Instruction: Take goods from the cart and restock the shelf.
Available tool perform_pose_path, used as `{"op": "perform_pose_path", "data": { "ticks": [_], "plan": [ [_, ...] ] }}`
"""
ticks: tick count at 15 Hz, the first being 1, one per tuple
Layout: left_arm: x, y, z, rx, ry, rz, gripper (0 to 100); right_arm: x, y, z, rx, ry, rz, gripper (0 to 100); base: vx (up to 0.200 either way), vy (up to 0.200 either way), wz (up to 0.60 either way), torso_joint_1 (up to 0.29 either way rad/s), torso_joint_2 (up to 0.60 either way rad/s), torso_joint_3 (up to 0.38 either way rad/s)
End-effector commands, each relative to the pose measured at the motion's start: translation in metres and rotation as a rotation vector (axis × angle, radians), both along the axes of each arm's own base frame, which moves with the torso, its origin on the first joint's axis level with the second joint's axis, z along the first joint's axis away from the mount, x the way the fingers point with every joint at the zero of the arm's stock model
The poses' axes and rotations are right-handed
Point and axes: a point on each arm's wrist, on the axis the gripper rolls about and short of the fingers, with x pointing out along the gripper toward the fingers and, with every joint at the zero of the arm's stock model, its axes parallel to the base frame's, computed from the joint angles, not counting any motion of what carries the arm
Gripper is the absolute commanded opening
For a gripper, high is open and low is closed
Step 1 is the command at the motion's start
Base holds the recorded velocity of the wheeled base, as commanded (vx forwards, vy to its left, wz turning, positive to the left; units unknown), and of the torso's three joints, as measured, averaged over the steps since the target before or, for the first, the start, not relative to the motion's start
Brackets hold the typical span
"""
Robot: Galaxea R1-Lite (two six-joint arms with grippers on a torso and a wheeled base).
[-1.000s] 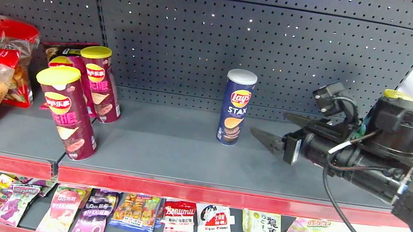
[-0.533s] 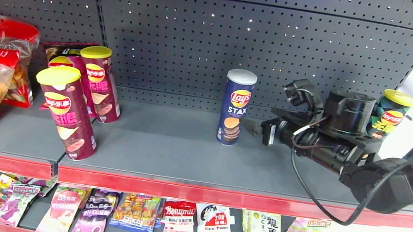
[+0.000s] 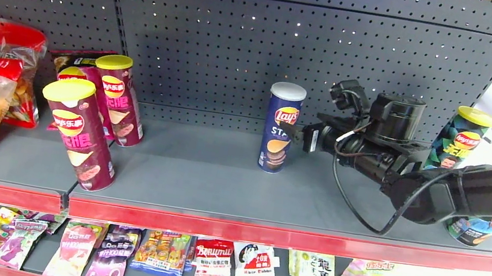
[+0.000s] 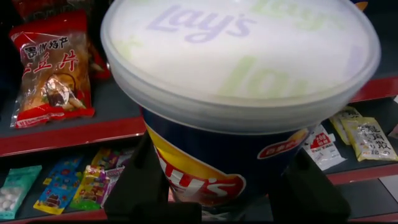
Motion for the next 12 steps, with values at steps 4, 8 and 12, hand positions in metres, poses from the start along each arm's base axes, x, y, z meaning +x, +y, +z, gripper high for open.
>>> {"op": "perform_pose_path", "data": {
  "ticks": [4,8,12],
  "plan": [
    [0.000,0.000,0.000,0.000,-0.001,0.005,0,0.007,0.016,-0.004,0.009,-0.005,0.028,100,0.000,0.000,0.00,0.000,0.00,0.000],
    [-0.001,0.000,-0.002,0.000,0.000,0.007,0,0.020,0.027,-0.002,0.024,-0.033,0.031,100,0.000,0.000,0.00,0.000,0.00,0.000],
    [-0.002,0.000,-0.002,0.001,-0.007,0.020,0,0.025,0.039,-0.004,0.031,-0.046,0.048,100,0.000,0.000,0.00,0.000,0.00,0.000]
  ]
}}
